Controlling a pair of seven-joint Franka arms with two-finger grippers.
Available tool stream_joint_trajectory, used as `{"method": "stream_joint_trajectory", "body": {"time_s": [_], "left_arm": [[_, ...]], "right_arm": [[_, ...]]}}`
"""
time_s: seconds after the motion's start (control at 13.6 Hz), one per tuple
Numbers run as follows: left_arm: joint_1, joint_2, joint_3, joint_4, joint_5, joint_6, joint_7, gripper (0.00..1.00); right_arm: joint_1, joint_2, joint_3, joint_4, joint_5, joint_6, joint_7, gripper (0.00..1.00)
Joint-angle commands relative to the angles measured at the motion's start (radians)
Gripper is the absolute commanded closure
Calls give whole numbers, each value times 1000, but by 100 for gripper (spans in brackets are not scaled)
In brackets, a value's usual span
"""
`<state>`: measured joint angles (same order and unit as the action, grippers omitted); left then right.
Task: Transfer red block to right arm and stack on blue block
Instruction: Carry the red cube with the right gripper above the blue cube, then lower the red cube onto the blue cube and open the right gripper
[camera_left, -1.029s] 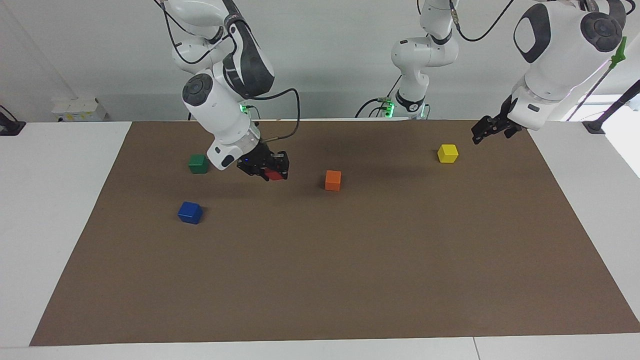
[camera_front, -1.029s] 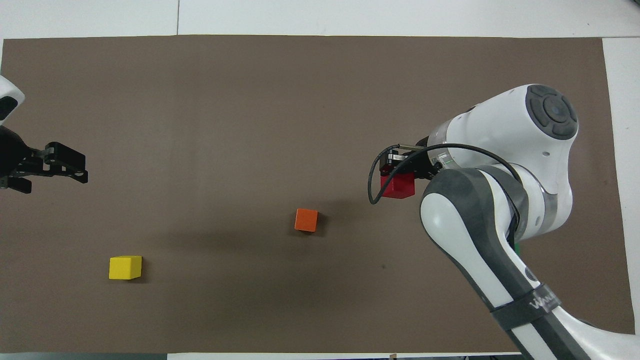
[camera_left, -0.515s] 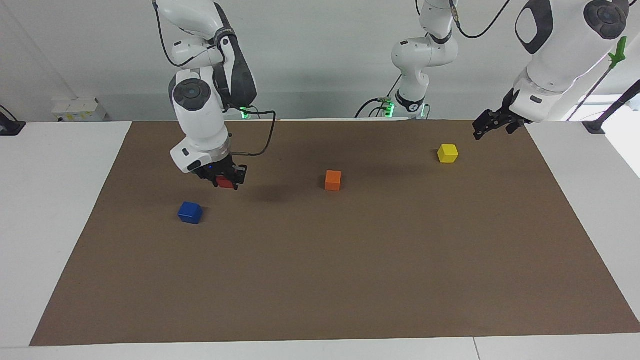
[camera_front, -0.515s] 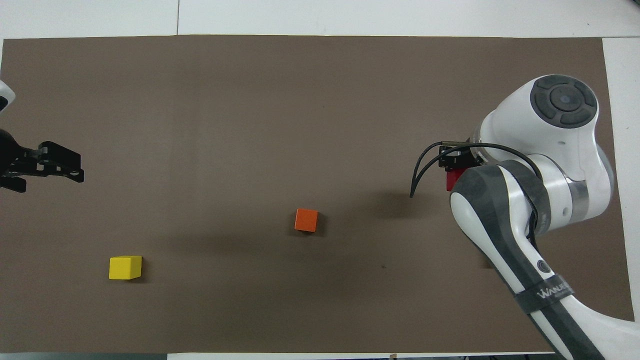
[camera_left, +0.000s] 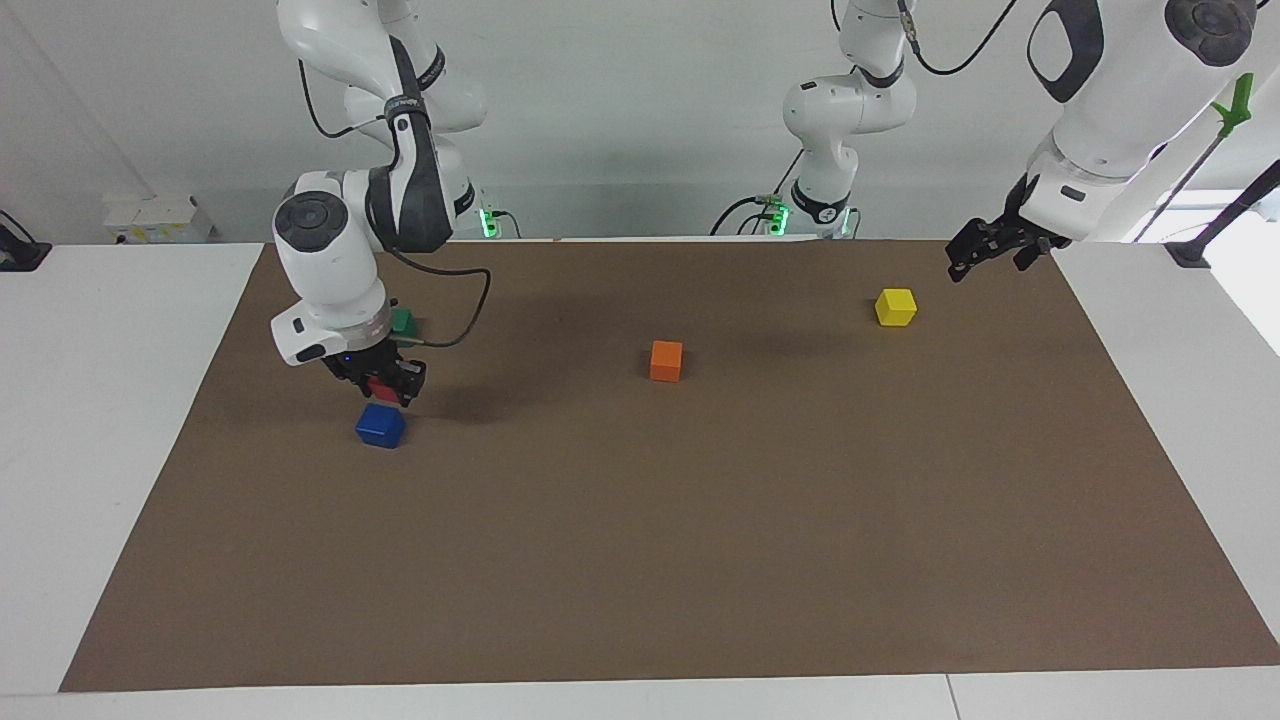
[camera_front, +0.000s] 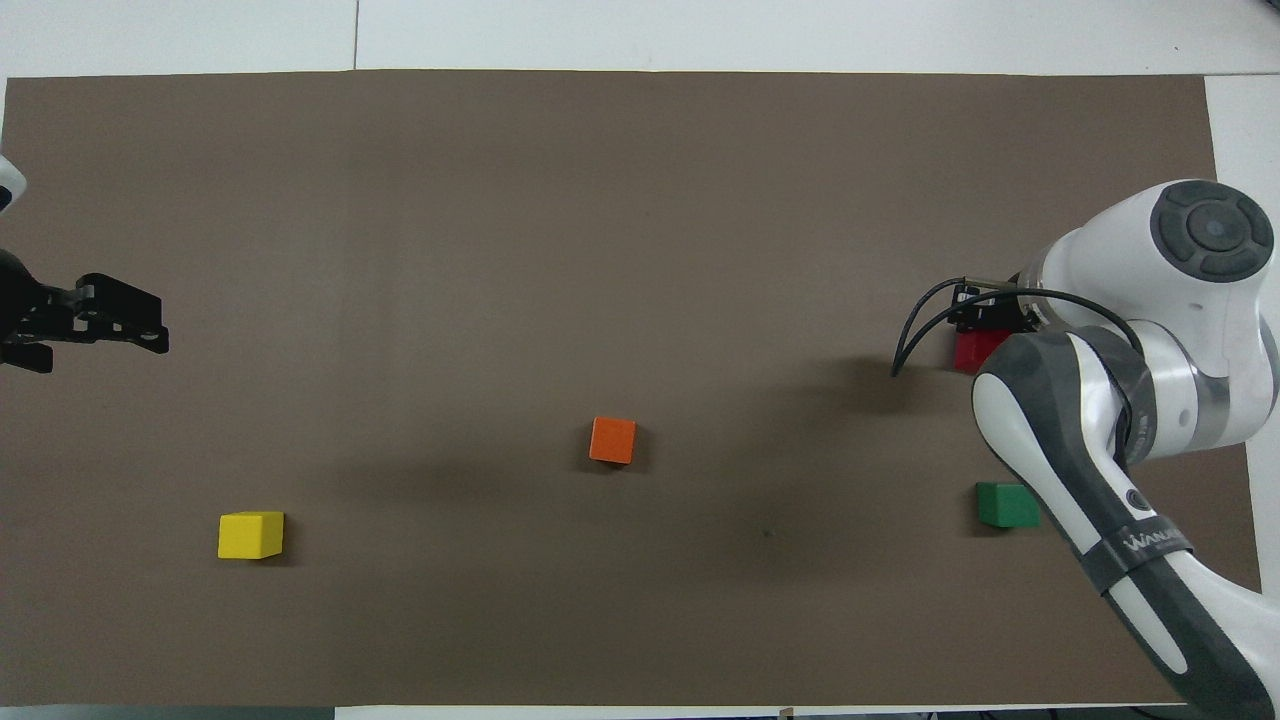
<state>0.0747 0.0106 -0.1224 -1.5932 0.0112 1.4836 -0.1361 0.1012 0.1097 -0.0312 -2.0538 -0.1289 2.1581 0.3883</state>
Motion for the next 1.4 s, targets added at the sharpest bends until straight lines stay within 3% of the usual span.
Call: {"method": "stream_joint_trajectory", "body": {"time_s": [0.0,0.29,0.44,0.74,1.32], "left_arm": [[13,0,-16,6,-13,46,15,0],[17,-1,-29,2,-14,47,56,0],[17,-1,-28,-4,-16,47,92,0],[17,2,-65,4,-22,60,81,0],[17,-1,-63,-1,-22,55,85,0]], "right_arm": [[-9,-53,13,-68,-78,40,-20,100],[-93,-55,13,-131,-89,208,-173,100],[-120,-41,16,-131,-72,220,-180,100],[-121,-7,16,-66,120,158,-186,100],[-135,39,14,-63,126,213,-229,100]]}}
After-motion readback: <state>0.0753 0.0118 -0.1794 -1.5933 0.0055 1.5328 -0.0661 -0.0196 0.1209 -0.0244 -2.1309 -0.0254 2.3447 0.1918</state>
